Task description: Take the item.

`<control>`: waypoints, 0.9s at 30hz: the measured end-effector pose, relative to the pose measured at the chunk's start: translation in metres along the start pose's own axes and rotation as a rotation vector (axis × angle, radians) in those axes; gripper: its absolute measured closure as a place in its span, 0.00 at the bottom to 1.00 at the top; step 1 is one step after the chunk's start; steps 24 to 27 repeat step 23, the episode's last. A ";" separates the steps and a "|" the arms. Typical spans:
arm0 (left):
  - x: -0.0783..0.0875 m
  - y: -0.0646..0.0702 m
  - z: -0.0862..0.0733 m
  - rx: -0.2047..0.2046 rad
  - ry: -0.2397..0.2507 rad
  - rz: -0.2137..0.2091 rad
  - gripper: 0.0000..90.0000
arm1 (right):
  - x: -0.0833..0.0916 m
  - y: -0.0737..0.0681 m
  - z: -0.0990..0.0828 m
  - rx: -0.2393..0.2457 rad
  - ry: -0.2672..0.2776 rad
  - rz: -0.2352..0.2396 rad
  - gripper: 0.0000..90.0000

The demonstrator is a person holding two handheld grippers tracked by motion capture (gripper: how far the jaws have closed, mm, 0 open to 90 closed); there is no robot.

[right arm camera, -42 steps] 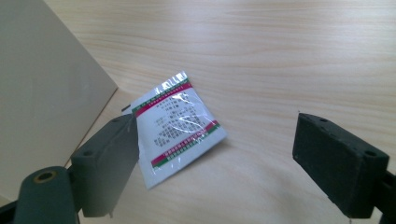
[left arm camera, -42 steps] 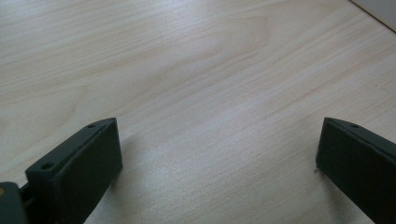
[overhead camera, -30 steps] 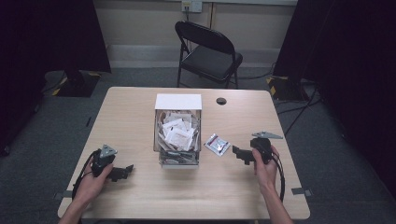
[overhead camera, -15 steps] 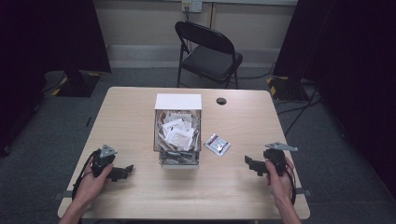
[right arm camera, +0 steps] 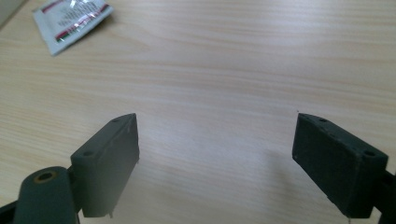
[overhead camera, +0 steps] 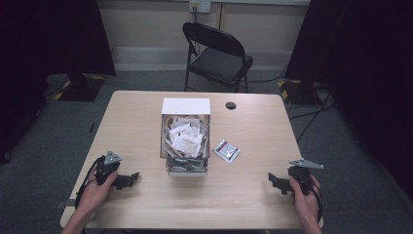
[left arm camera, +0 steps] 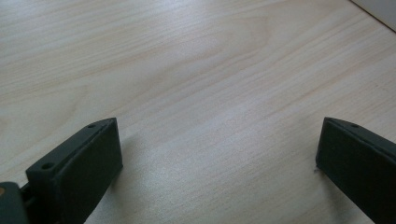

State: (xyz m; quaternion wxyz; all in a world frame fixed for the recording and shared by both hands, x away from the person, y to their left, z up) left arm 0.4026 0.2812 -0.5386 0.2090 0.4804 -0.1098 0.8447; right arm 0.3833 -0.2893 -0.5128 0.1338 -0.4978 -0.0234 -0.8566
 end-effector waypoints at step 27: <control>0.000 0.000 0.000 -0.004 -0.003 0.001 0.00 | -0.017 0.008 -0.012 -0.024 0.036 -0.134 0.13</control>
Point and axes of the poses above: each handheld gripper's, and its own axes: x roughly backward along the jaws, z roughly out of its top, y roughly to its right, the point moved 5 cm from there along -x, roughly forward along the jaws, and after that the axes turned 15 degrees about -y, right-handed, at the moved point
